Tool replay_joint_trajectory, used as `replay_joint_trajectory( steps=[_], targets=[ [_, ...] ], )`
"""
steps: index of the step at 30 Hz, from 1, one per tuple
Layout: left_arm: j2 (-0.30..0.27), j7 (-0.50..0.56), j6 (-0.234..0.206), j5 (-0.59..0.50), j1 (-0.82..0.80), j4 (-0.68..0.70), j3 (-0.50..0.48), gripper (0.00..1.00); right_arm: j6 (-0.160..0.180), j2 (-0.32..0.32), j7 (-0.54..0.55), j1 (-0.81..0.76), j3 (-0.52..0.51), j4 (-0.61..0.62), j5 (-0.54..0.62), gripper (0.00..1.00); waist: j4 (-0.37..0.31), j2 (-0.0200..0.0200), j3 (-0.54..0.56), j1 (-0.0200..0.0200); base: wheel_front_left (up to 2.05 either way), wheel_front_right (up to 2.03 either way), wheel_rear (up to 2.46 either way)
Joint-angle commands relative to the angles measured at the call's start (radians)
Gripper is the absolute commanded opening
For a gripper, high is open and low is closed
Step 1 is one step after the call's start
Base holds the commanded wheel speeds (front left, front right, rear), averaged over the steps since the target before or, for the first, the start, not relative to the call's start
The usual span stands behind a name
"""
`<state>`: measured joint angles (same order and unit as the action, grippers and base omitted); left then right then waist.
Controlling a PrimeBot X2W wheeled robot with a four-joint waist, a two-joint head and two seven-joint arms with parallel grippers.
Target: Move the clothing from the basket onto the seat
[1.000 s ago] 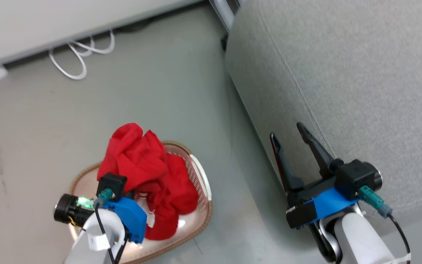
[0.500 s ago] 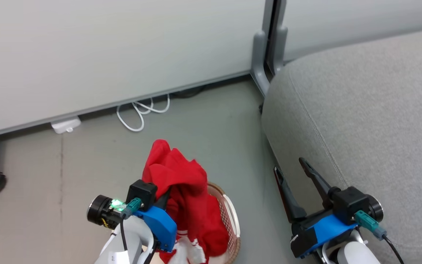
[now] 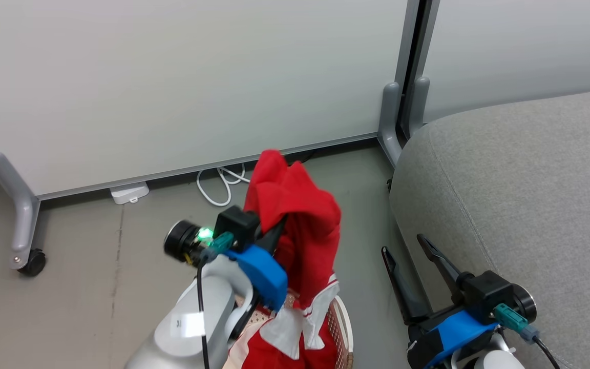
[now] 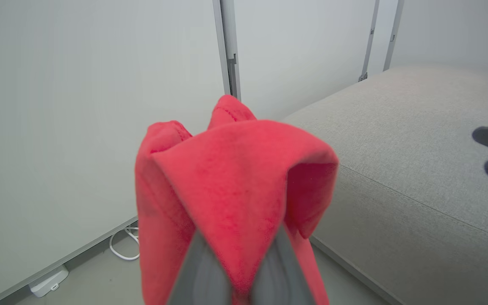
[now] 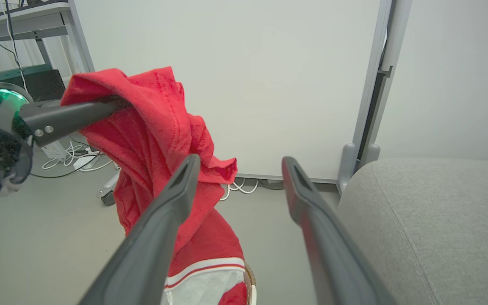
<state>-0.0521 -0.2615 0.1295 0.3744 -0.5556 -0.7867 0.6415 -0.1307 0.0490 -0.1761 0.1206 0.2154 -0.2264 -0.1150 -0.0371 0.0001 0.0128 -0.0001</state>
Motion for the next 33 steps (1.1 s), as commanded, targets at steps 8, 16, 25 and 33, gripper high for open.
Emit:
replay_joint_trajectory(
  steps=[8, 16, 25, 33],
  targets=[
    [0.001, 0.054, 0.001, 0.189, -0.132, 0.062, 0.125, 0.00, 0.000, 0.002, 0.013, -0.024, 0.005, 0.017, -0.004, 1.00, 0.012, -0.0001, 0.014, 0.0001, 0.00, 0.00, 0.00],
    [0.001, 0.073, -0.021, 0.290, -0.204, 0.094, 0.209, 0.00, 0.000, 0.002, 0.020, -0.028, 0.010, 0.021, -0.003, 1.00, 0.013, -0.0001, 0.015, 0.0001, 0.00, 0.00, 0.00],
    [0.001, 0.061, -0.054, 0.368, -0.255, 0.083, 0.303, 0.00, 0.000, 0.002, 0.021, -0.029, 0.018, 0.020, -0.009, 1.00, 0.001, -0.0001, 0.017, 0.0001, 0.00, 0.00, 0.00],
    [0.001, 0.044, -0.069, 0.427, -0.270, 0.068, 0.364, 0.00, 0.000, 0.002, 0.024, -0.022, 0.018, 0.018, -0.004, 1.00, -0.002, -0.0001, 0.014, 0.0001, 0.00, 0.00, 0.00]
  ],
)
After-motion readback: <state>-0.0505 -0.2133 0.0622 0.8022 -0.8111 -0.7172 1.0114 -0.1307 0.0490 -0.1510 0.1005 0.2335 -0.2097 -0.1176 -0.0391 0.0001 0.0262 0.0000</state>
